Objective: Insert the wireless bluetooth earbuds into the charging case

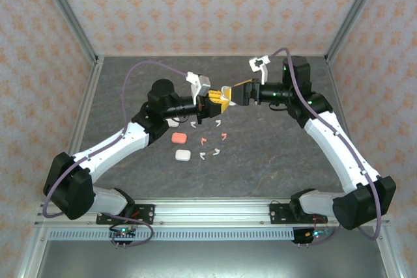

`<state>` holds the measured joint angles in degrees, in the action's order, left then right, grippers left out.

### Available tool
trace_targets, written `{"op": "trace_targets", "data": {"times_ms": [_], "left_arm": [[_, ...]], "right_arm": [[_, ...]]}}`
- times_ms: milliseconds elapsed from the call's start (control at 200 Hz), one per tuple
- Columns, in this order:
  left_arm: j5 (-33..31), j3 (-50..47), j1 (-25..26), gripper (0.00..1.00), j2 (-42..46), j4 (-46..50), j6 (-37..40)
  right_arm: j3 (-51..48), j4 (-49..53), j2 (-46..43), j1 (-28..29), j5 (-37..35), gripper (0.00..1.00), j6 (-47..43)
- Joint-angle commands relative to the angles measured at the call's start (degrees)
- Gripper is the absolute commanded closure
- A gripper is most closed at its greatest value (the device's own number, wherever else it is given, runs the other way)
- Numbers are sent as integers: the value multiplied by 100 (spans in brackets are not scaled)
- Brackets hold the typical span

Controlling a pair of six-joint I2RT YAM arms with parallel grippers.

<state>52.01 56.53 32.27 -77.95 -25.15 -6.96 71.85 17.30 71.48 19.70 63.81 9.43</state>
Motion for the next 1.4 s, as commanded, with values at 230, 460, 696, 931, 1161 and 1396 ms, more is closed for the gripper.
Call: {"op": "trace_targets", "data": {"times_ms": [230, 460, 696, 931, 1161, 1396], "left_arm": [[-24, 253, 53, 100, 66, 84, 222], [-50, 256, 47, 100, 27, 130, 227], [-98, 279, 56, 100, 6, 172, 195], [-851, 304, -25, 100, -123, 704, 108], [-1458, 469, -608, 100, -1075, 484, -1146], [-1619, 1474, -943, 100, -2556, 1132, -1392]], "right_arm": [[57, -286, -314, 68, 395, 29, -165], [-160, -211, -691, 62, 239, 30, -477], [-86, 362, -724, 61, -387, 26, -761], [-29, 781, -902, -368, -3120, 15, -76], [-1099, 42, -1253, -860, -4228, 1, 1432], [-2004, -1053, -1154, -1013, -3794, 1, 2559]]}}
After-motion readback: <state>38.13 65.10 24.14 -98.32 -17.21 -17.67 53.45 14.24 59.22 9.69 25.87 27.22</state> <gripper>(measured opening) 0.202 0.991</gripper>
